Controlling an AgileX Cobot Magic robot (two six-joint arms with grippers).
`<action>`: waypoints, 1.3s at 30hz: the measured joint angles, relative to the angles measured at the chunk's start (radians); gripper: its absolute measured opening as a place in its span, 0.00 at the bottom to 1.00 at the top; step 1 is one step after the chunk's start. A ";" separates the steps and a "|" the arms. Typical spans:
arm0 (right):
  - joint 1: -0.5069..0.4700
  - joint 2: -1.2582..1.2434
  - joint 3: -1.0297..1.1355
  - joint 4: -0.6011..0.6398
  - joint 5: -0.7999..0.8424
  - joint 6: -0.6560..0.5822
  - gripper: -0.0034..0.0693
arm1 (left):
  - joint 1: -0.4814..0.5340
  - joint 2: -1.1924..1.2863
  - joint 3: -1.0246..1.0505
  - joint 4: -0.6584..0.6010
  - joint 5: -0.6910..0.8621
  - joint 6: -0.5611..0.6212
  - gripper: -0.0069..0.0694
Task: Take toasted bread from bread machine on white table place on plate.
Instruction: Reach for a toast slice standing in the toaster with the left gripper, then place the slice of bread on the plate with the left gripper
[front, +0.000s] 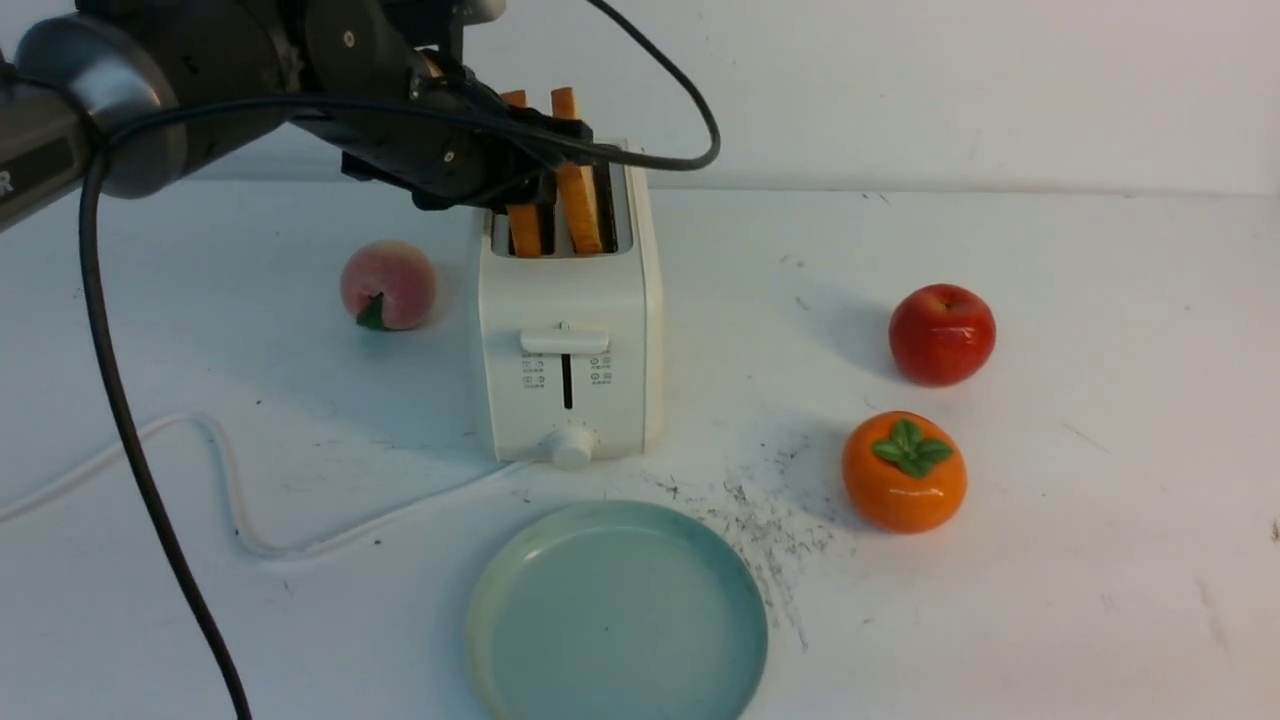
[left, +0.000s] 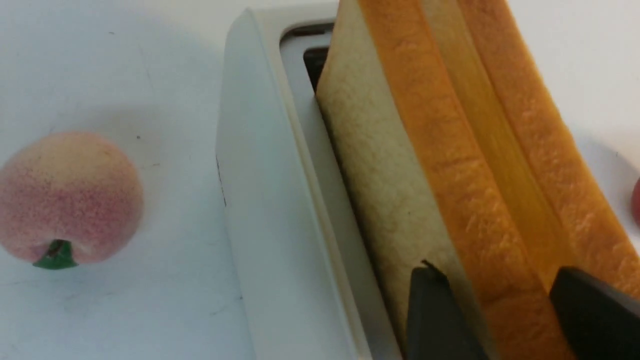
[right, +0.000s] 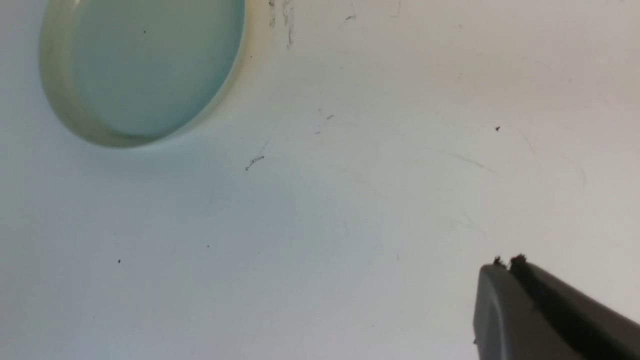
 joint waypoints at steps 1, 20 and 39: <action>0.000 0.000 0.000 0.001 0.000 0.000 0.07 | 0.000 0.003 0.000 0.000 0.000 0.000 0.45; 0.000 0.000 0.000 0.020 0.004 0.000 0.10 | 0.002 -0.356 -0.220 -0.043 0.307 -0.014 0.22; 0.000 0.000 0.000 0.020 -0.026 0.000 0.12 | 0.002 -0.779 0.799 -0.525 0.306 0.114 0.22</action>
